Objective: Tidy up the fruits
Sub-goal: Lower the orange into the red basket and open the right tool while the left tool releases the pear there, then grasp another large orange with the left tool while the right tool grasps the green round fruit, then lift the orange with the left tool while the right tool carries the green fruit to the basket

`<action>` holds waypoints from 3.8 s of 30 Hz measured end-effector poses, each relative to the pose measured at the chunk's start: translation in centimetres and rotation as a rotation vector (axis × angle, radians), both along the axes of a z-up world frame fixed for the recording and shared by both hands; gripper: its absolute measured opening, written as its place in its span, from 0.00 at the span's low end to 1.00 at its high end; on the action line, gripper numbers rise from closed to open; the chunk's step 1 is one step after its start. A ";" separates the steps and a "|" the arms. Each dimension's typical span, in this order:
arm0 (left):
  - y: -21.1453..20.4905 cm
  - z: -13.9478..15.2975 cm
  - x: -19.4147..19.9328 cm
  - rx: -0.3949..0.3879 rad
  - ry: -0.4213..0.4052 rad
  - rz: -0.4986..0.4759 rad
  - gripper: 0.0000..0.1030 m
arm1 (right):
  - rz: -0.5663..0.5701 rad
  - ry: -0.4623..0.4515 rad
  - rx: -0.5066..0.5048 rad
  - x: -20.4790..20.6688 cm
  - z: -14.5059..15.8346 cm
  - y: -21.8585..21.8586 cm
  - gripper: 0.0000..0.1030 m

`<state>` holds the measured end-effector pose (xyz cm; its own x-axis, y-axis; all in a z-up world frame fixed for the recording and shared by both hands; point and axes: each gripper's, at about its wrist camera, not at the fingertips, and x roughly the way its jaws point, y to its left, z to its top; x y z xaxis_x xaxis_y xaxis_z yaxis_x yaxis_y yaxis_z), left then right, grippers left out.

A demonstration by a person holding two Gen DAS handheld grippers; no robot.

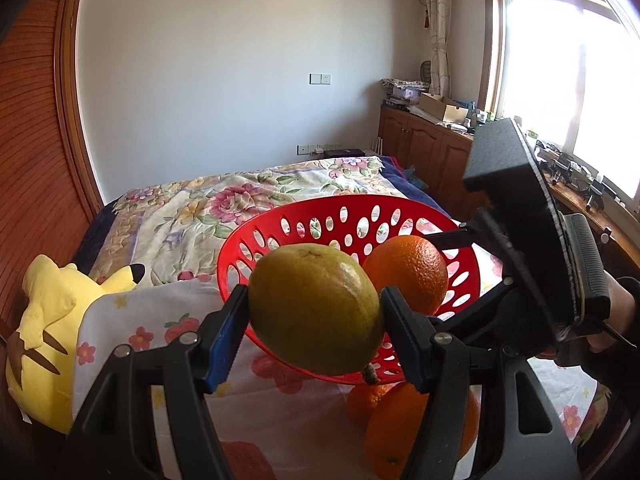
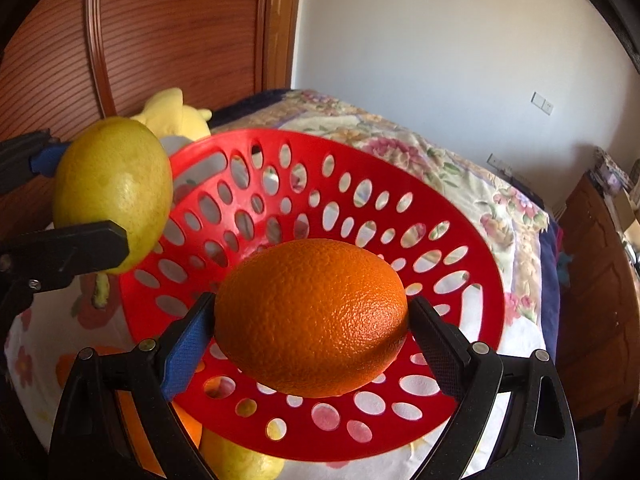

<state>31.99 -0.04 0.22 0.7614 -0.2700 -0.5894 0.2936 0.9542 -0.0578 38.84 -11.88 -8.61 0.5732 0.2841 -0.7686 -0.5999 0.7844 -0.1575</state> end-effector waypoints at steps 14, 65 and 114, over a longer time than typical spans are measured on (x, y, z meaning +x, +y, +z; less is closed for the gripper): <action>-0.2 -0.7 0.6 0.008 0.019 -0.006 0.64 | -0.030 0.033 -0.016 1.2 -1.2 0.4 0.91; -2.0 -2.7 -8.2 -0.068 -0.014 -0.057 0.74 | -0.210 -0.104 0.281 -12.5 -0.1 -9.0 0.92; -5.4 -7.7 -6.1 0.014 0.125 -0.043 0.84 | -0.337 -0.014 0.199 -13.4 -5.8 -14.2 0.49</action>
